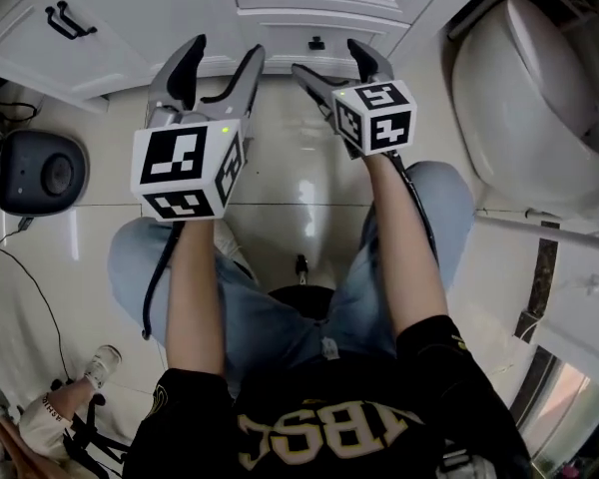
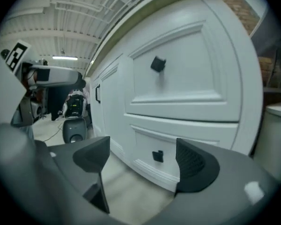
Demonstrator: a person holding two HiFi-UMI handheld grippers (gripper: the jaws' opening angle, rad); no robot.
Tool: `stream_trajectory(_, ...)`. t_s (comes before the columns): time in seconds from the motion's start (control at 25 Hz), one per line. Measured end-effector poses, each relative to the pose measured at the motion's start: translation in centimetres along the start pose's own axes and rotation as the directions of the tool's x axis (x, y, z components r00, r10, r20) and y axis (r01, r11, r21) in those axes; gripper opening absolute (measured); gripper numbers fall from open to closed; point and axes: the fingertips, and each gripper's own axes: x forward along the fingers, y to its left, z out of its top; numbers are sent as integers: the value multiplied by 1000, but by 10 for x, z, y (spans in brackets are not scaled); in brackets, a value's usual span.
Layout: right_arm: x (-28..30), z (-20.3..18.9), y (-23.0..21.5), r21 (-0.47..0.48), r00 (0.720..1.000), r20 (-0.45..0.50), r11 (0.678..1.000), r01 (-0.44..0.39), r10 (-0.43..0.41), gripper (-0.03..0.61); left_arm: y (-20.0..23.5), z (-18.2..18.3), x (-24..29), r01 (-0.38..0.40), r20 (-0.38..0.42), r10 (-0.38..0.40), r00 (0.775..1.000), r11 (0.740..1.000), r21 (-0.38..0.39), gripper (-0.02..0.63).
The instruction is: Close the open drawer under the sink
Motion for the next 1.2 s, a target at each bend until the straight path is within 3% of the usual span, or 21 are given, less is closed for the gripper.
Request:
stream_trajectory(0.16,-49,33,-4,-29,986,131,994,107,-102,436,-20,17,-24,15,59,-16,998,1000,18,282)
stream_trajectory(0.32,-88,57,24,-124,968,221,981,151,-122,436,-35,23,-42,6,99,-9,995,1000,30,282)
stream_trajectory(0.4,-106,59,33,-133,963,232,976,170,-136,436,-42,25,-50,9,116,-13,993,1000,30,289)
stream_trajectory(0.6,-151,63,32,-40,940,262,971,235,-216,436,-57,32,-62,43,144,-48,988,998,40,293)
stream_trajectory(0.76,-187,68,34,-21,913,278,948,317,-299,420,-64,27,-69,96,155,-90,984,995,-28,299)
stream_trajectory(0.92,-206,64,37,-42,900,277,932,361,-336,414,-60,1,-75,53,150,-39,988,994,-94,301)
stream_trajectory(1.12,-229,67,33,-22,879,310,922,387,-362,406,-81,17,-73,55,196,-55,979,998,4,301)
stream_trajectory(1.2,-233,67,33,-14,873,317,919,395,-370,400,-85,23,-76,56,207,-56,977,998,7,301)
